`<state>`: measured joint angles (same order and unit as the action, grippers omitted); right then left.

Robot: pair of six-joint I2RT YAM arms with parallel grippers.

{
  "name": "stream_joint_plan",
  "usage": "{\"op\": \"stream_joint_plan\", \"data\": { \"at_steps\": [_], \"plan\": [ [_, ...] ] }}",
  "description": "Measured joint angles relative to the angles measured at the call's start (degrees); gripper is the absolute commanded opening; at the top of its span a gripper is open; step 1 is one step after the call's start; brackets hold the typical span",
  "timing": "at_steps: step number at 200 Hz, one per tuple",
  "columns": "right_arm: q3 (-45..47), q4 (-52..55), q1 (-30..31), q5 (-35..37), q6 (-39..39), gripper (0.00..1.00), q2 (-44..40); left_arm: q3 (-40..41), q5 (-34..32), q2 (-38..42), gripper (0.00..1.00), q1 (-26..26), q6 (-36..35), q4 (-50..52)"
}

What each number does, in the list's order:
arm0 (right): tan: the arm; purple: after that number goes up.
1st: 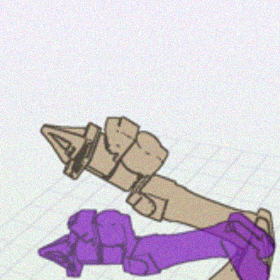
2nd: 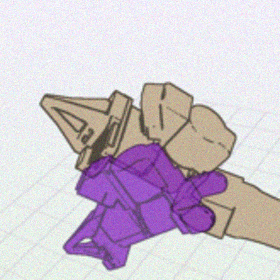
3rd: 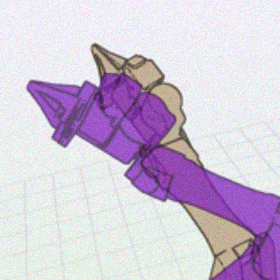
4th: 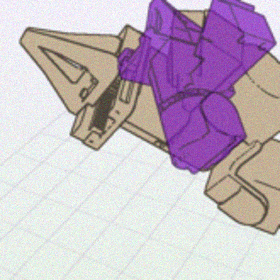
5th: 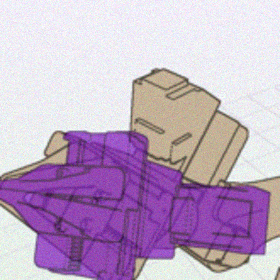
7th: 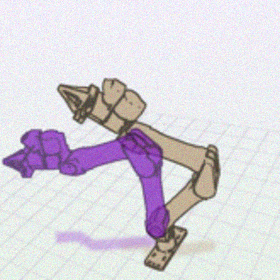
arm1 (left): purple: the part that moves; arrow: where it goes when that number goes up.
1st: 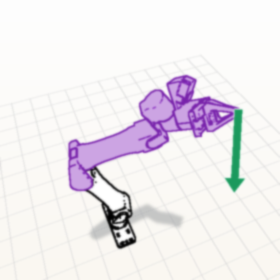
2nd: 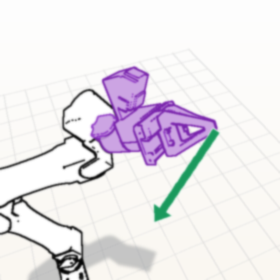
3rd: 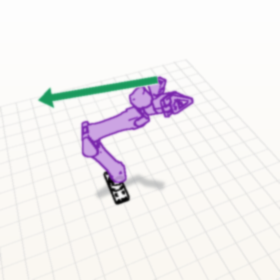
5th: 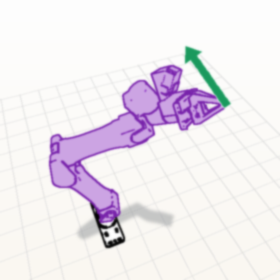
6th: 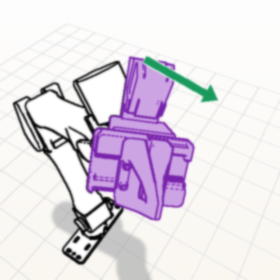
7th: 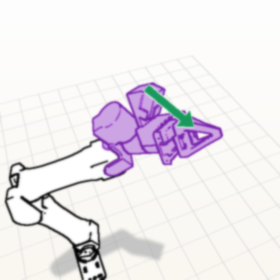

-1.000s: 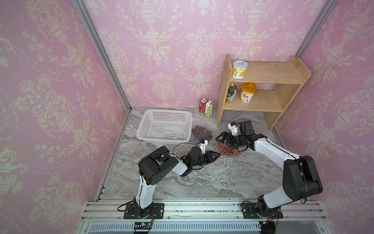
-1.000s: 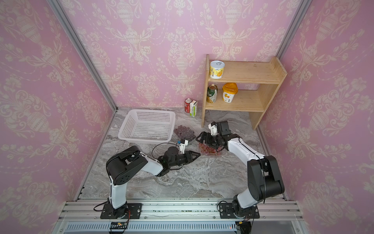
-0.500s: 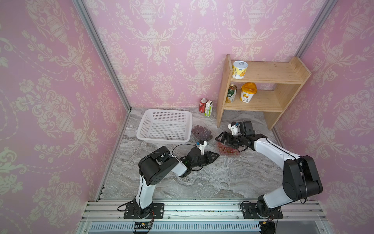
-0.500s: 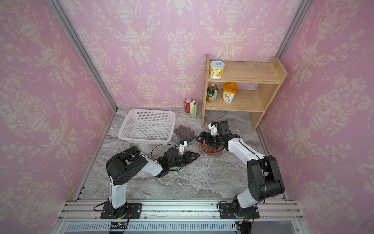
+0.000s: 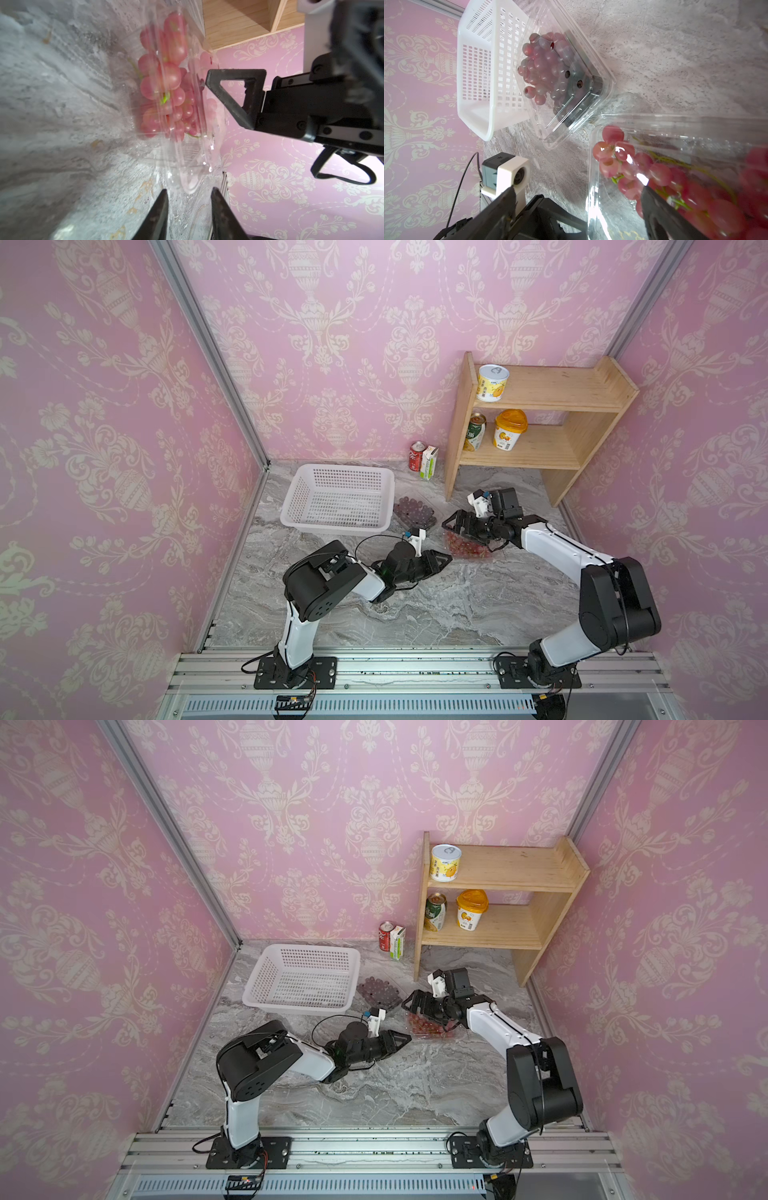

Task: Pack grapes into containers
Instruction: Close the packing box at the center of the board.

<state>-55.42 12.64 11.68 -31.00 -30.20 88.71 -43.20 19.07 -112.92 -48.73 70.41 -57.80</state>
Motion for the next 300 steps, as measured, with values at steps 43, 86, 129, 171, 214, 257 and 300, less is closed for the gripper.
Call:
{"op": "stream_joint_plan", "data": {
  "at_steps": [43, 86, 129, 171, 214, 257, 300],
  "plan": [
    [0.6, -0.6, 0.0, 0.0, 0.0, 0.95, 0.0, -0.2, -0.2, -0.3, 0.35, 0.0, 0.0, 0.0],
    [0.6, -0.9, 0.0, 0.0, 0.0, 0.95, 0.0, -0.2, -0.4, -0.4, 0.33, 0.0, 0.0, 0.0],
    [0.6, -0.8, 0.0, 0.0, 0.0, 0.95, 0.0, -0.2, -0.7, -0.8, 0.33, 0.0, 0.0, 0.0],
    [0.6, -0.8, 0.0, 0.0, 0.0, 0.95, 0.0, -0.2, -1.5, -0.9, 0.33, 0.0, 0.0, 0.1],
    [0.6, -0.8, 0.0, 0.0, 0.0, 0.95, 0.0, -0.3, -1.5, -0.9, 0.34, 0.0, 0.0, 0.1],
    [0.6, -0.8, 0.0, 0.0, 0.0, 0.95, 0.0, -0.9, -1.7, -1.2, 0.26, 0.0, 0.1, 0.2],
    [0.6, -0.8, 0.0, 0.0, 0.0, 0.95, 0.0, -1.1, -1.7, -2.1, 0.26, 0.0, 0.1, 0.2]
  ]
}}
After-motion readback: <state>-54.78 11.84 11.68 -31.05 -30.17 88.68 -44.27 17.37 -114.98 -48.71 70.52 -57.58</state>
